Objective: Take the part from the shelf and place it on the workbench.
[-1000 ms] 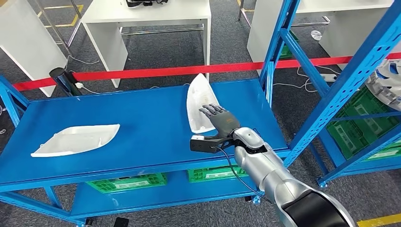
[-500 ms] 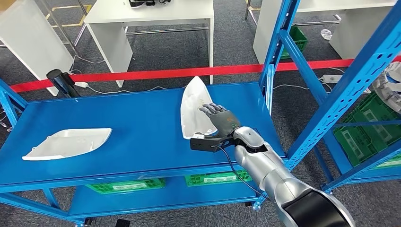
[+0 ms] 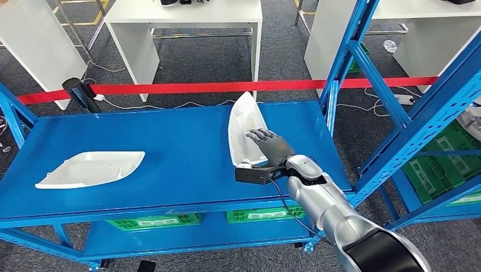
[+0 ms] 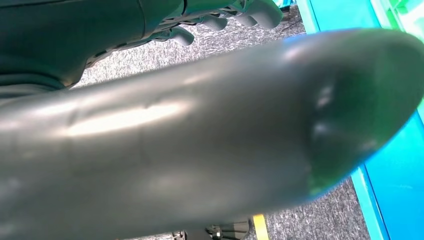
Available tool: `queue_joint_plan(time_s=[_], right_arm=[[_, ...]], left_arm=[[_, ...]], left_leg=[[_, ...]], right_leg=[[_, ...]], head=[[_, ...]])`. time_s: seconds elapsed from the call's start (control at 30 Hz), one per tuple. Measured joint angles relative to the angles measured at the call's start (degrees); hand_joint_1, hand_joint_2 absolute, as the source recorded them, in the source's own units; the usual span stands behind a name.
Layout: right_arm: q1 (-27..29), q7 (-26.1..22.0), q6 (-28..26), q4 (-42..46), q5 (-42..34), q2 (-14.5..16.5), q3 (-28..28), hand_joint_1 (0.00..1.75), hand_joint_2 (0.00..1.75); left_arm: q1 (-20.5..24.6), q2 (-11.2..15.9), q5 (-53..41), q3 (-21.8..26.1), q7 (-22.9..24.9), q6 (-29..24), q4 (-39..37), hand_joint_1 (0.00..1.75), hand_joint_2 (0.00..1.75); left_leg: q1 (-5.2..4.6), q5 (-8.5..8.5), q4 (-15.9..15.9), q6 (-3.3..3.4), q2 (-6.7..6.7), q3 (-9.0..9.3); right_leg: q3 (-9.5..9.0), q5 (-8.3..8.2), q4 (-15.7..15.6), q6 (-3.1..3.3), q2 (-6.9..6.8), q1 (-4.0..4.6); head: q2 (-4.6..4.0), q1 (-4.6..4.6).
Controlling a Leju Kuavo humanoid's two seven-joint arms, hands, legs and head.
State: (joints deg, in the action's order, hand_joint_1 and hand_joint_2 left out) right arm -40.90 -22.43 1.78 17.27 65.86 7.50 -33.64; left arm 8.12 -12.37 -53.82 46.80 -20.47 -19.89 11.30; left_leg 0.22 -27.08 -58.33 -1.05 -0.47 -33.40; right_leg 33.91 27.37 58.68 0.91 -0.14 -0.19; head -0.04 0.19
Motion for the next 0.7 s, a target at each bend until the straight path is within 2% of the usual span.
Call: queue_joint_plan(time_s=[0.13, 0.43, 0.6, 0.7], right_arm=[[0.0, 0.0, 0.0, 0.0, 0.0, -0.1, 0.0, 0.00, 0.00], [0.0, 0.0, 0.1, 0.0, 0.0, -0.1, 0.0, 0.00, 0.00], [-0.1, 0.6, 2.4, -0.1, 1.6, -0.1, -0.3, 0.00, 0.00], [-0.3, 0.7, 4.3, -0.3, 2.4, -0.1, -1.0, 0.00, 1.31]], left_arm=[[0.0, 0.0, 0.0, 0.0, 0.0, 0.0, 0.0, 0.00, 0.00], [0.0, 0.0, 0.0, 0.0, 0.0, 0.0, 0.0, 0.00, 0.00], [0.1, 0.0, -0.2, 0.0, 0.3, 0.0, 0.0, 0.00, 0.00], [0.1, 0.0, -0.2, 0.0, 0.4, 0.0, 0.0, 0.00, 0.00]], left_leg=[[-0.02, 0.00, 0.0, 0.05, 0.01, 0.02], [0.00, 0.02, 0.0, 0.04, 0.01, 0.06], [0.00, 0.02, 0.0, 0.04, 0.01, 0.06], [0.01, 0.02, 0.0, 0.04, 0.01, 0.06]], right_leg=[[-0.01, -0.03, 0.0, -0.23, 0.00, -0.04], [0.00, -0.02, 0.0, -0.22, 0.01, -0.02], [0.00, -0.01, 0.0, -0.23, 0.00, -0.01], [0.00, -0.01, 0.1, -0.24, 0.00, 0.02]], head=[[0.00, -0.02], [0.00, -0.02], [0.00, -0.02], [0.00, -0.02]])
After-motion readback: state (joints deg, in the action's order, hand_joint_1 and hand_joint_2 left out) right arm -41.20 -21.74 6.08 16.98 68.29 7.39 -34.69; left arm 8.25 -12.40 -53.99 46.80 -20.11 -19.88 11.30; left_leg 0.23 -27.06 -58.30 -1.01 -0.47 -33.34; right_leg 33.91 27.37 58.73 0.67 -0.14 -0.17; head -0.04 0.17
